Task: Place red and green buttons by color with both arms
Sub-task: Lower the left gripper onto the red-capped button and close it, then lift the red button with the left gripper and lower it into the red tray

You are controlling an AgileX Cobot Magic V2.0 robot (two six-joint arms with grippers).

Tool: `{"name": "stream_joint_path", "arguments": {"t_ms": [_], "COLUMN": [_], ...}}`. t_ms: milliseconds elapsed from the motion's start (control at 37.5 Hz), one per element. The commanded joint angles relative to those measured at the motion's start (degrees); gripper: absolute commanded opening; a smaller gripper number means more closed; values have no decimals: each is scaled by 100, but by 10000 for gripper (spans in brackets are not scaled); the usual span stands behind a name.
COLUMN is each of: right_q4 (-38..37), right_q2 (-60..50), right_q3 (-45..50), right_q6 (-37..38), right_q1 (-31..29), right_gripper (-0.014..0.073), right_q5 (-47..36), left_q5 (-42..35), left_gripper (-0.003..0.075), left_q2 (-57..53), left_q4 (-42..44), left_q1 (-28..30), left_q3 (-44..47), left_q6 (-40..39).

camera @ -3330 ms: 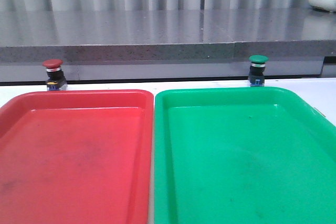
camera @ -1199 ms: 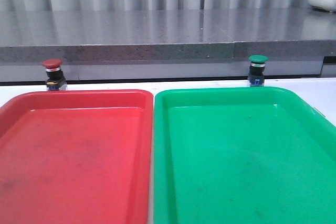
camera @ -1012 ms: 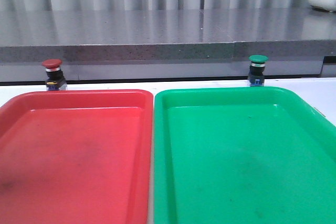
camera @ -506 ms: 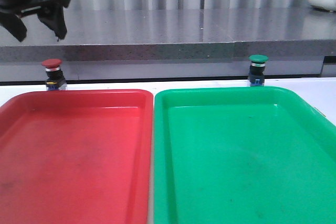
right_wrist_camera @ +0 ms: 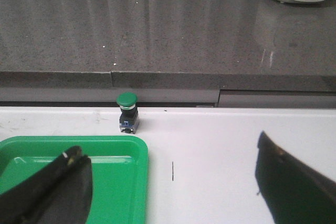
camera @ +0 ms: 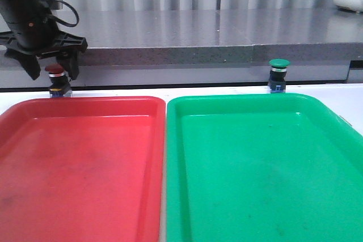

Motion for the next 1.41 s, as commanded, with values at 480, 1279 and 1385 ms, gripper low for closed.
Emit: {"name": "stream_joint_path", "arguments": {"t_ms": [480,1279,1385], "right_q4": [-41,-41,-41], "right_q2": [57,57,57], "right_q3": [-213,-213,-213], "right_q6": [-12,-12,-12], "right_q1": [-25,-25,-25], "right_gripper": [644,644,644], "right_q5": [-474,-474,-474], "left_q5": [-640,-1486,-1716], "left_gripper": [159,54,54], "left_q2": [-272,-3944,-4048], "left_q4": [1,1,1], "left_q1": [26,-828,-1230], "left_q3": [-188,3710,4354], "left_q6": [-20,-72,-72]}}
